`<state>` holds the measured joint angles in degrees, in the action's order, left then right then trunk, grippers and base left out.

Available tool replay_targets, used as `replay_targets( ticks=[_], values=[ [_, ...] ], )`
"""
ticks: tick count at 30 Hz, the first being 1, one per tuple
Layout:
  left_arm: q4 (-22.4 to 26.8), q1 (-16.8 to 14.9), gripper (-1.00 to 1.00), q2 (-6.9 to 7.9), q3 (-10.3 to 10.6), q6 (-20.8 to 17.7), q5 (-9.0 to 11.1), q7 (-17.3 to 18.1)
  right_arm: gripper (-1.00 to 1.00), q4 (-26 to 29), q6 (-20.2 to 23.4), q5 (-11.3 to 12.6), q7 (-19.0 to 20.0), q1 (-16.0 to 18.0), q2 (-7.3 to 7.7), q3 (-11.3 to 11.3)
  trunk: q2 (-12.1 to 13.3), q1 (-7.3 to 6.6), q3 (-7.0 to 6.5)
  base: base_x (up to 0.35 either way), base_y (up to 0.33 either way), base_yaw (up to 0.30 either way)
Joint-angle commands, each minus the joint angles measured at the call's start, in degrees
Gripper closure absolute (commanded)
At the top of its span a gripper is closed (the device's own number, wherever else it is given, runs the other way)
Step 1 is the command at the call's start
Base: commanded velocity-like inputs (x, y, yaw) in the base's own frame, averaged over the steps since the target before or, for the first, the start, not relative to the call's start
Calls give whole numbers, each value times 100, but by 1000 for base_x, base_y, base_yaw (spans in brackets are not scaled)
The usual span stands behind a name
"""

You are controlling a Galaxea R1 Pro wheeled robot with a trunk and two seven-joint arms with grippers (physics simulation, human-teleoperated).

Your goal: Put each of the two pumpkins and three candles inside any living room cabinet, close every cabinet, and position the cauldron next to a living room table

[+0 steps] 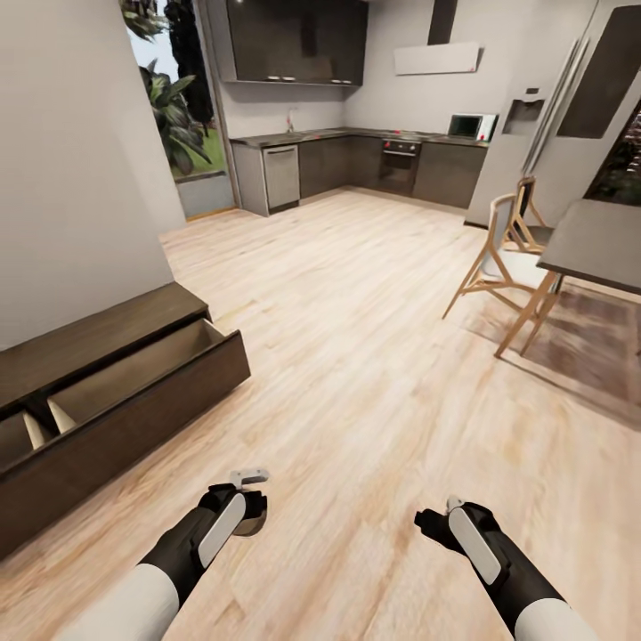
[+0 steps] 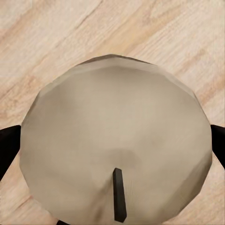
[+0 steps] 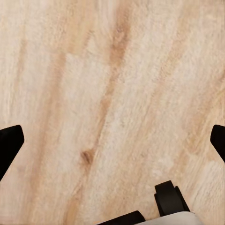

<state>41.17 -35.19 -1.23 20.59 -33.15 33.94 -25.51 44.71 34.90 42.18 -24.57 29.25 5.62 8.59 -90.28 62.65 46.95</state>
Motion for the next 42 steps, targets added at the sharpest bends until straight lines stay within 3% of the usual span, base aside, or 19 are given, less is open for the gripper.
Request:
replay_targets(
  ticks=[1,20,42],
  values=[
    [6,-6,100,2,23,-8,52,-57,-100,11,6,59,-57,1,9,29,-2,3,5,324,0,280],
    [3,-6,100,2,41,-8,43,-51,-100,12,-17,-20,-89,1,-26,45,-2,3,15,322,-77,281],
    [2,-6,100,-1,41,-8,50,-59,-100,10,8,-43,-99,10,-26,77,-2,3,67,223,-192,282]
  ],
)
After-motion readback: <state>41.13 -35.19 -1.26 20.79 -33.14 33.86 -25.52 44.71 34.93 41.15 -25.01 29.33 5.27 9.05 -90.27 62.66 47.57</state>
